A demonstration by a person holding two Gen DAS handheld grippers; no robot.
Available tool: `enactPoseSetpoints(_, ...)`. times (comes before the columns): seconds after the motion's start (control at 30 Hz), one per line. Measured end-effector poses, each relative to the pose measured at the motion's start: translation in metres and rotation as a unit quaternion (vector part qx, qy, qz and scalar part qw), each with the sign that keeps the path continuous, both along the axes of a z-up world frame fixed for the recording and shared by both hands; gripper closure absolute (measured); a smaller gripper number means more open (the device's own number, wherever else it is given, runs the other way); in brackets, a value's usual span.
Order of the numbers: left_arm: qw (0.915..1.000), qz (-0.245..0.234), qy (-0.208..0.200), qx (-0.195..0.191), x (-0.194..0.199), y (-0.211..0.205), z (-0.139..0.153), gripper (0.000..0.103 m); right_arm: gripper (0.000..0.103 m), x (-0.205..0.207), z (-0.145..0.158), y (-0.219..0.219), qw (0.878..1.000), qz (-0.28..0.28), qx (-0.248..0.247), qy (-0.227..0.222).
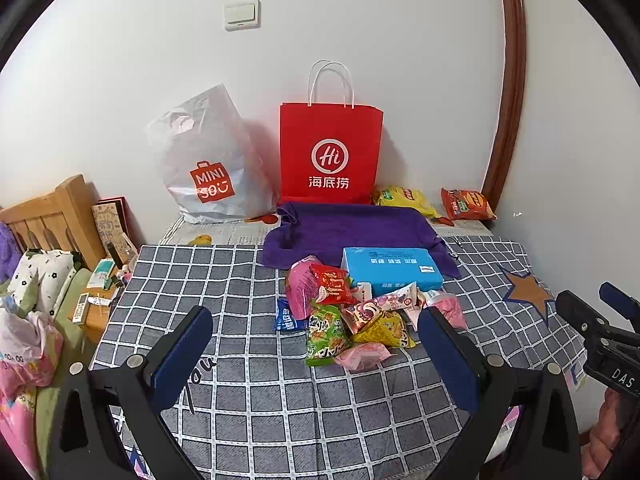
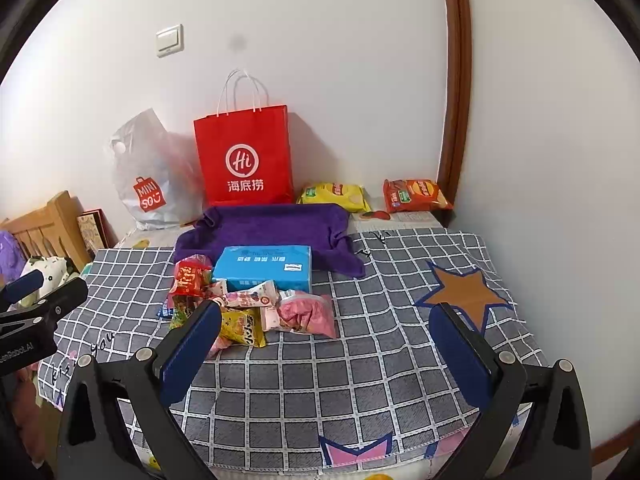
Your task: Organize snacks
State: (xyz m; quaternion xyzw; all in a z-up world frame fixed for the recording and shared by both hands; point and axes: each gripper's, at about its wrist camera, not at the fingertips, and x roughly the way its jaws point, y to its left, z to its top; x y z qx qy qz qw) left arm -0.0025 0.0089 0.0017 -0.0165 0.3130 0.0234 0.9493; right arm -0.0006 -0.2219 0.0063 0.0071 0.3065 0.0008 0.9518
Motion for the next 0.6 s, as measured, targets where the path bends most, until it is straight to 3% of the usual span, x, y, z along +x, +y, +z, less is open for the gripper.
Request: enactPoseSetpoints(0.6, 1.0, -0.001, -0.002, -0.001, -0.0018, 0.001, 0.0018, 0.0, 0.0, -0.0041, 0.0031, 0.0014, 1.0, 0.001, -0.003, -0.005)
